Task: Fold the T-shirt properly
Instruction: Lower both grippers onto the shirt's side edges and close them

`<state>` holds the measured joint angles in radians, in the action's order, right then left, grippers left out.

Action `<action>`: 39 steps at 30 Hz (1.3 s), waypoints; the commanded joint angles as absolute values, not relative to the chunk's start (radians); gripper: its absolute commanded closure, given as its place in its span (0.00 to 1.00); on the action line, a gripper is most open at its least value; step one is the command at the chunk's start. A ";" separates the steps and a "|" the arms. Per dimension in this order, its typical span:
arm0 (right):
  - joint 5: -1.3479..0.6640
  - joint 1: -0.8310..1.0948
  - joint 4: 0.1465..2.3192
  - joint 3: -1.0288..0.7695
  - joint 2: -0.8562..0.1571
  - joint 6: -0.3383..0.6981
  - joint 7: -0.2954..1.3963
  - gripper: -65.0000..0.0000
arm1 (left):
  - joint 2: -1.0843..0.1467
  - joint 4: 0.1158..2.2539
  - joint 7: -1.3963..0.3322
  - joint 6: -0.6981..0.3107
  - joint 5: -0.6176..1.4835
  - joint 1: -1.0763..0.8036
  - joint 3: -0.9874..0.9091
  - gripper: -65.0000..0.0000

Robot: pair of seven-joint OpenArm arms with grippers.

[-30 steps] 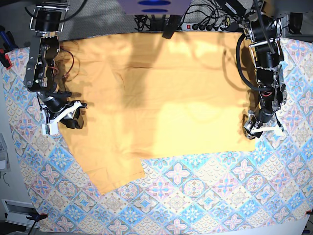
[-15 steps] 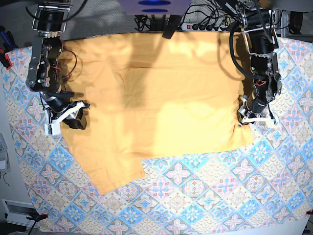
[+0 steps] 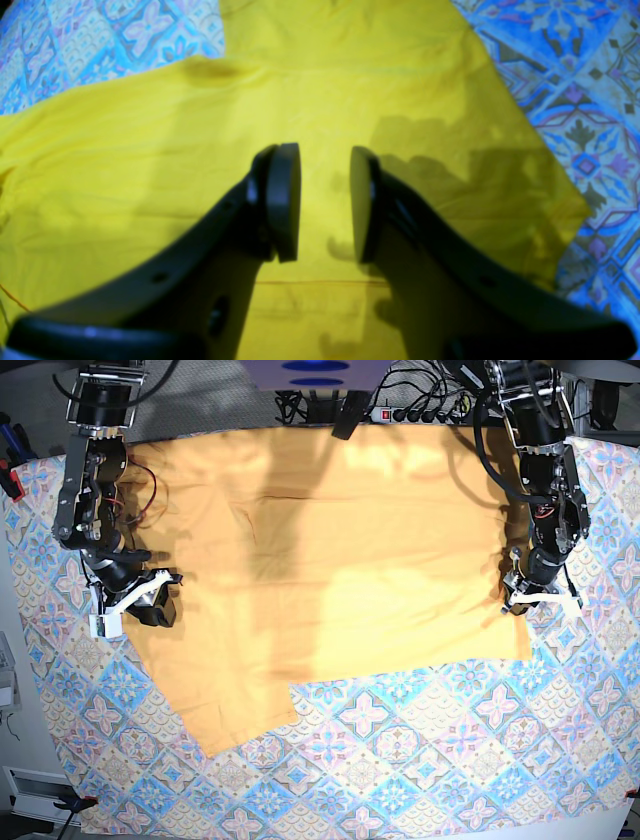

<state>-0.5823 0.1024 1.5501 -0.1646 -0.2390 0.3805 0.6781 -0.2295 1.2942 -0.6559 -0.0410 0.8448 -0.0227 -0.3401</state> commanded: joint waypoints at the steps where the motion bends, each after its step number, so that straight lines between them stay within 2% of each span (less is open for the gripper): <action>1: -0.596 0.087 1.563 -0.171 -0.254 0.384 0.654 0.75 | -0.240 1.331 -0.647 -0.053 0.857 -0.021 -0.343 1.00; 14: -0.595 -0.061 1.443 -0.168 -0.262 0.384 0.656 0.74 | -0.239 1.488 -0.647 -0.053 0.858 -0.159 -0.340 1.00; 28: -0.585 -0.294 1.090 -0.168 -0.309 0.386 0.648 0.74 | -0.239 1.567 -0.642 -0.053 0.860 -0.252 -0.340 1.00; 37: -0.334 -0.372 0.860 -0.165 -0.315 0.390 0.522 0.74 | -0.237 1.569 -0.642 -0.053 0.934 -0.268 -0.341 1.00; 39: -0.309 -0.372 0.839 -0.157 -0.317 0.390 0.501 0.71 | -0.237 1.569 -0.642 -0.053 0.935 -0.268 -0.341 1.00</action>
